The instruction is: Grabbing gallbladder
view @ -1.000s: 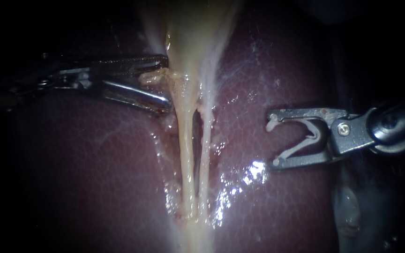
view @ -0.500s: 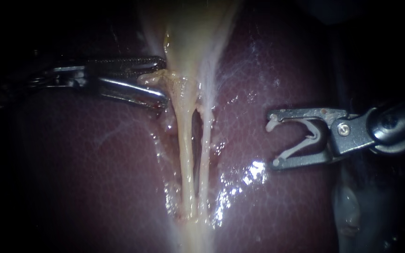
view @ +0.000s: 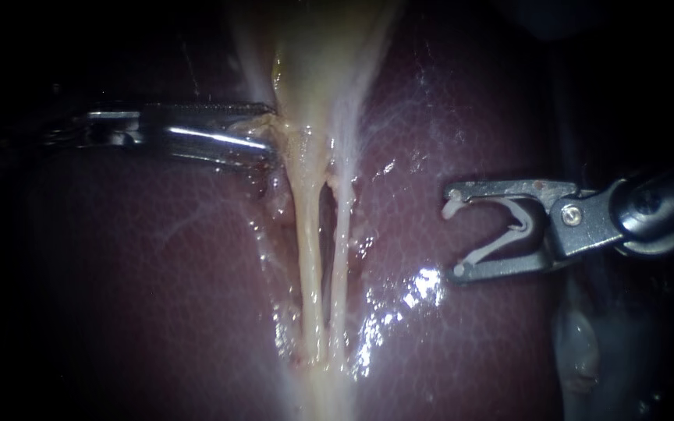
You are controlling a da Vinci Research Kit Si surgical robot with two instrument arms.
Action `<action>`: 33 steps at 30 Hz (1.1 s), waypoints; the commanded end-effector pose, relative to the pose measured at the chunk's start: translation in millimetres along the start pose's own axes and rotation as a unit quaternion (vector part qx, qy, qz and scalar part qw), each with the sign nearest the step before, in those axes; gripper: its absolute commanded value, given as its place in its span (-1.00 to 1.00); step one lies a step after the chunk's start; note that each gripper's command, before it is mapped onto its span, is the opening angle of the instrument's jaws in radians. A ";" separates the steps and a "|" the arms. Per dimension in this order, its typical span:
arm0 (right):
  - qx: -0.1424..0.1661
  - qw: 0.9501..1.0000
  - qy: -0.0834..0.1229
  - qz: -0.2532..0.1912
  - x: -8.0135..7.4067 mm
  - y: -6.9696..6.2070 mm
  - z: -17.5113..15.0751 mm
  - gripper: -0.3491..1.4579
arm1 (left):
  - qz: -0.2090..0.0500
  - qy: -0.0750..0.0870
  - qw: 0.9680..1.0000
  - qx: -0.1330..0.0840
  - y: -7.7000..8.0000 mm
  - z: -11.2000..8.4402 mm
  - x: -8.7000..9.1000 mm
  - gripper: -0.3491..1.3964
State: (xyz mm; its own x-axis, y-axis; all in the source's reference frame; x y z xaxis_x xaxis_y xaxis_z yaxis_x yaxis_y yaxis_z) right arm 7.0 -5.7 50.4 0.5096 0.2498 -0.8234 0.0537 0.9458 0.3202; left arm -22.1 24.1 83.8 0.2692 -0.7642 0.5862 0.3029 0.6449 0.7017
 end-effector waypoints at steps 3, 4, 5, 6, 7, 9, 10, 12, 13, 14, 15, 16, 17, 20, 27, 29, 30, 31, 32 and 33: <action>0.000 1.000 0.000 0.000 0.0 0.0 0.0 -0.06 | -0.003 0.000 1.000 0.001 -0.2 -0.3 -0.4 -0.62; 0.000 1.000 0.000 0.000 0.0 0.0 0.0 -0.06 | -0.007 0.000 1.000 0.001 -0.4 -0.5 -0.6 -0.67; 0.000 1.000 0.000 0.000 0.0 0.0 0.0 -0.06 | -0.007 0.000 1.000 0.001 -0.5 -0.6 -0.7 -0.71; 0.000 1.000 0.000 0.000 0.0 0.0 0.0 -0.06 | -0.008 0.000 1.000 0.001 -0.6 -0.7 -0.9 -0.73; 0.000 1.000 0.000 0.000 0.0 0.0 0.0 -0.06 | -0.009 0.000 1.000 0.001 -0.8 -0.9 -1.1 -0.73; 0.000 1.000 0.000 0.000 0.0 0.0 0.0 -0.06 | -0.010 0.000 1.000 0.002 -1.1 -1.1 -1.4 -0.73; 0.000 1.000 0.000 0.000 0.0 0.0 0.0 -0.06 | -0.011 0.000 1.000 0.002 -1.3 -1.2 -1.7 -0.73; 0.000 1.000 0.000 0.000 0.0 0.0 0.0 -0.06 | -0.012 0.000 1.000 0.003 -1.7 -1.5 -2.1 -0.79; 0.000 1.000 0.000 0.000 0.0 0.0 0.0 -0.06 | -0.013 0.000 1.000 0.003 -1.9 -1.7 -2.4 -0.91; 0.000 1.000 0.000 0.000 0.0 0.0 0.0 -0.06 | -0.017 0.000 1.000 0.004 -2.1 -1.8 -2.6 -1.00; 0.000 1.000 0.000 0.000 0.0 0.0 0.0 -0.06 | -0.018 0.000 1.000 0.004 -2.3 -1.9 -2.8 -1.00; 0.000 1.000 0.000 0.000 0.0 0.0 0.0 -0.06 | -0.021 0.001 1.000 0.004 -2.4 -2.0 -3.0 -1.00; 0.000 1.000 0.000 0.000 0.0 0.0 0.0 -0.06 | -0.022 0.001 1.000 0.004 -2.7 -2.1 -3.2 -1.00; 0.000 1.000 0.000 0.000 0.0 0.0 0.0 -0.06 | -0.023 0.004 1.000 0.004 -3.1 -2.3 -3.6 -1.00; 0.000 1.000 0.000 0.000 0.0 0.0 0.0 -0.06 | -0.026 0.011 1.000 0.003 -3.8 -3.0 -4.4 -1.00; 0.000 1.000 0.000 0.000 0.0 0.0 0.0 -0.06 | -0.028 0.011 1.000 0.002 -4.0 -3.6 -5.1 -1.00; 0.000 1.000 0.000 0.000 0.0 0.0 0.0 -0.06 | -0.029 0.011 1.000 0.001 -4.1 -3.8 -5.4 -1.00; 0.000 1.000 0.000 0.000 0.0 0.0 0.0 -0.06 | -0.030 0.011 0.999 0.001 -4.3 -4.2 -5.9 -1.00; 0.000 1.000 0.000 0.000 0.0 0.0 0.0 -0.06 | -0.035 0.011 0.999 0.001 -4.4 -4.6 -6.3 -1.00; 0.000 1.000 0.000 0.000 0.0 0.0 -0.1 -0.06 | -0.033 0.013 0.999 -0.001 -4.6 -5.0 -6.7 -1.00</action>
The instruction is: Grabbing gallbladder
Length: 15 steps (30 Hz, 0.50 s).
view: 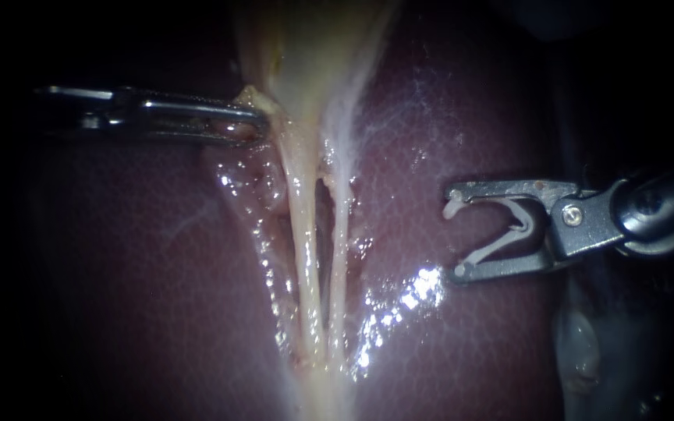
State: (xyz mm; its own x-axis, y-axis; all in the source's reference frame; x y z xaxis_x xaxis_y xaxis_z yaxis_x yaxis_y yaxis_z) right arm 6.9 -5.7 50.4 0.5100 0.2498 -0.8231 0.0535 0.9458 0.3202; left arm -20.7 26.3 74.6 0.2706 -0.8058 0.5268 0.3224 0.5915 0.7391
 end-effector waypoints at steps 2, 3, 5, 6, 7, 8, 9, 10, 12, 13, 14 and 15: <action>0.000 1.000 0.000 0.000 0.0 0.0 0.0 -0.06 | 0.004 -0.001 1.000 -0.004 -0.5 -0.9 -0.9 -1.00; 0.000 1.000 0.000 0.000 0.0 0.0 0.0 -0.06 | 0.006 -0.003 1.000 -0.004 -0.7 -1.2 -1.3 -1.00; 0.000 1.000 0.000 0.000 0.0 0.0 0.0 -0.06 | 0.009 -0.008 1.000 -0.004 -1.1 -1.9 -2.1 -1.00; 0.000 1.000 0.000 0.000 0.0 0.0 0.0 -0.06 | 0.007 -0.011 1.000 -0.004 -1.3 -2.2 -2.4 -1.00; 0.000 1.000 0.000 0.000 0.0 0.0 0.0 -0.06 | 0.010 -0.012 1.000 -0.004 -1.4 -2.4 -2.6 -1.00; 0.000 1.000 0.000 0.000 0.0 0.0 0.0 -0.06 | 0.009 -0.014 1.000 -0.004 -1.5 -2.6 -2.8 -1.00; 0.000 1.000 0.000 0.000 0.0 0.0 0.0 -0.06 | 0.011 -0.014 1.000 -0.004 -1.6 -2.7 -3.0 -1.00; 0.000 1.000 0.000 0.000 0.0 0.0 0.0 -0.06 | 0.011 -0.014 1.000 -0.004 -1.6 -2.8 -3.0 -1.00; 0.000 1.000 0.000 0.000 0.0 0.0 0.0 -0.06 | 0.011 -0.014 1.000 -0.004 -1.6 -2.9 -3.1 -1.00; 0.000 1.000 0.000 0.000 0.0 0.0 0.0 -0.06 | 0.011 -0.014 1.000 -0.004 -1.6 -2.9 -3.1 -1.00; 0.000 1.000 0.000 0.000 0.0 0.0 0.0 -0.06 | 0.011 -0.014 1.000 -0.004 -1.6 -2.9 -3.1 -1.00; 0.000 1.000 0.000 0.000 0.0 0.0 0.0 -0.06 | 0.011 -0.014 1.000 -0.004 -1.6 -2.9 -3.1 -1.00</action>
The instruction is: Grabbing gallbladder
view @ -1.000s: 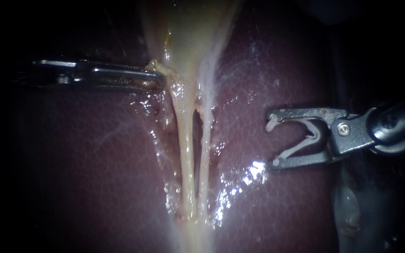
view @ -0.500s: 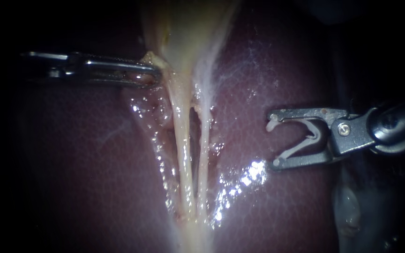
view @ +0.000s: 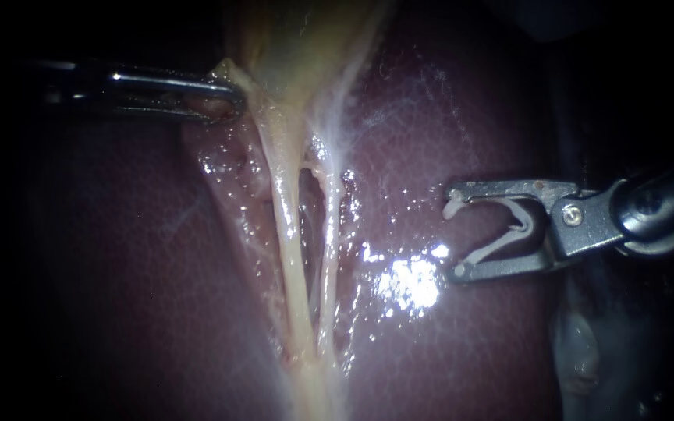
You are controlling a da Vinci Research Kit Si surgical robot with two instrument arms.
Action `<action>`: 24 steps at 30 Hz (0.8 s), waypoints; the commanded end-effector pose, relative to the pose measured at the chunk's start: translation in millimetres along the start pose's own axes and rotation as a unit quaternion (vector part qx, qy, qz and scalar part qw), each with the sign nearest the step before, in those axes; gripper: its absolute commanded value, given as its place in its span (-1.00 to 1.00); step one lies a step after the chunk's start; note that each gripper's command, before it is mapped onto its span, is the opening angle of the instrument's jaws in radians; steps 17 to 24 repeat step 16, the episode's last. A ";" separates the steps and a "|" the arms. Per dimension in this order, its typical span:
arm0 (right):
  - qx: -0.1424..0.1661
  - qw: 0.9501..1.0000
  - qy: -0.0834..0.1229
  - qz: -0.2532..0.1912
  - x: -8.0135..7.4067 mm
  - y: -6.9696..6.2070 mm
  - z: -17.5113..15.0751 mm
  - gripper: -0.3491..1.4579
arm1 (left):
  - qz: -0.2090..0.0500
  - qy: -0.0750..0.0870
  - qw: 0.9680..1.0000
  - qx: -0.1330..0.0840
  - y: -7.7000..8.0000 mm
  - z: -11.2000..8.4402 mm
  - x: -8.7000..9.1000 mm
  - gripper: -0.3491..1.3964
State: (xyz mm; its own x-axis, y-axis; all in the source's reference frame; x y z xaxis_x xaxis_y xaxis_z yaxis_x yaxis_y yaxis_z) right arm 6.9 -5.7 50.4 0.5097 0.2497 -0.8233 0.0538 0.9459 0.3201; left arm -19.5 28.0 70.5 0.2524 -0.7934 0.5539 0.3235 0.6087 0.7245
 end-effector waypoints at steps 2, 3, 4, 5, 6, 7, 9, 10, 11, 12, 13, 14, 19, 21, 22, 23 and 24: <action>0.000 1.000 0.000 0.000 0.0 0.0 0.0 -0.06 | 0.000 0.000 1.000 0.000 0.0 0.0 0.0 -1.00; 0.000 1.000 0.000 0.000 0.0 0.0 0.0 -0.06 | 0.000 0.000 1.000 0.000 0.0 0.0 0.0 -1.00; 0.000 1.000 0.000 0.000 0.0 0.0 0.0 -0.06 | 0.000 0.000 1.000 0.000 0.0 0.0 0.0 -1.00; 0.000 1.000 0.000 0.000 0.0 0.0 0.0 -0.06 | 0.000 0.000 1.000 0.000 0.0 0.0 0.0 -1.00; 0.000 1.000 0.000 0.000 0.0 0.0 0.0 -0.06 | 0.000 0.000 1.000 0.000 0.0 0.0 0.0 -1.00; 0.000 1.000 0.000 0.000 0.0 0.0 0.0 -0.06 | 0.000 0.000 1.000 0.000 0.0 0.0 0.0 -1.00; 0.000 1.000 0.000 0.000 0.0 0.0 0.0 -0.06 | 0.000 0.000 1.000 0.000 0.0 0.0 0.0 -1.00; 0.000 1.000 0.000 0.000 0.0 0.0 0.0 -0.06 | 0.000 0.000 1.000 0.000 0.0 0.0 0.0 -1.00; 0.000 1.000 0.000 0.000 0.0 0.0 0.0 -0.06 | 0.000 0.000 1.000 0.000 0.0 0.0 0.0 -1.00; 0.000 1.000 0.000 0.000 0.0 0.0 0.0 -0.06 | 0.000 0.000 1.000 0.000 0.0 0.0 0.0 -1.00; 0.000 1.000 0.000 0.000 0.0 0.0 0.0 -0.06 | 0.000 0.000 1.000 0.000 0.0 0.0 0.1 -1.00; 0.000 1.000 0.000 0.000 0.0 0.0 0.0 -0.06 | 0.000 0.000 1.000 0.000 0.0 0.0 0.1 -1.00; 0.000 1.000 0.000 0.000 0.0 0.0 0.0 -0.06 | 0.000 0.000 1.000 0.000 0.0 0.1 0.1 -1.00; 0.000 1.000 0.000 0.000 0.0 0.0 0.0 -0.06 | 0.000 0.000 1.000 0.000 0.0 0.1 0.1 -1.00; 0.000 1.000 0.000 0.000 0.0 0.0 0.0 -0.06 | 0.000 0.000 1.000 0.000 0.0 0.1 0.1 -1.00; 0.000 1.000 0.000 0.000 0.0 0.0 0.0 -0.06 | 0.000 0.000 1.000 0.000 0.0 0.1 0.1 -1.00; 0.000 1.000 0.000 0.000 0.0 0.0 0.0 -0.06 | 0.000 0.000 1.000 0.000 0.0 0.1 0.1 -1.00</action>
